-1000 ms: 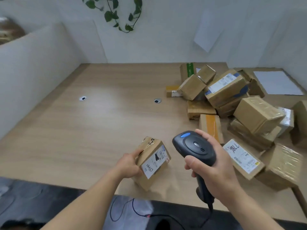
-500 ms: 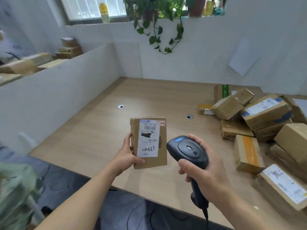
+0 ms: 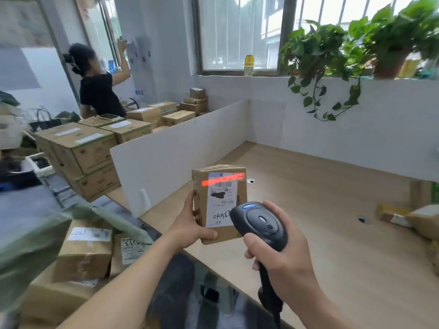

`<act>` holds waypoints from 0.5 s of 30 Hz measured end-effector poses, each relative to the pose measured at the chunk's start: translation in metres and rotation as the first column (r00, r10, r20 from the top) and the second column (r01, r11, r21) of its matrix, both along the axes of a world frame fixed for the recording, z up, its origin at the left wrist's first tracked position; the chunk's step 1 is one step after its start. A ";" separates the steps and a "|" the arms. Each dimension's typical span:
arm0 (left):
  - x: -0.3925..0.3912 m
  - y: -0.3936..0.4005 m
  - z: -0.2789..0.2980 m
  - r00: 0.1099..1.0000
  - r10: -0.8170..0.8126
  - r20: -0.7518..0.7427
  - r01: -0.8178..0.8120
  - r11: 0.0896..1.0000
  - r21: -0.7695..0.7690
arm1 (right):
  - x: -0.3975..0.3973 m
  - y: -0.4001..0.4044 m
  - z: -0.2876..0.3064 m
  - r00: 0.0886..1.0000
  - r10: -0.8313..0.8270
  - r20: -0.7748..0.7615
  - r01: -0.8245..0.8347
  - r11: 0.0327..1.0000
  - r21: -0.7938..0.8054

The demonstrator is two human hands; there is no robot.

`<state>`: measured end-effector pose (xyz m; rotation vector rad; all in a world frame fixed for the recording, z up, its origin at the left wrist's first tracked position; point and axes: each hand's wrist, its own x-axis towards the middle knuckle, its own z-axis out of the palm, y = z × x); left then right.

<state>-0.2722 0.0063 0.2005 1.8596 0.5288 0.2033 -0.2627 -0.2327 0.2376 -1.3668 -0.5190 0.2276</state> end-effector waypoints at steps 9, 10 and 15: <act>-0.057 0.081 -0.002 0.984 0.173 0.038 -0.172 0.985 -0.028 | -0.026 0.091 -0.001 0.995 0.104 0.004 -0.104 0.995 0.004; -0.062 0.087 -0.003 0.982 0.188 0.033 -0.187 0.982 -0.031 | -0.027 0.097 -0.002 0.993 0.121 0.001 -0.121 0.993 0.000; -0.085 0.117 0.005 0.970 0.241 -0.004 -0.241 0.970 0.002 | -0.030 0.120 -0.003 0.979 0.205 0.018 -0.204 0.978 -0.040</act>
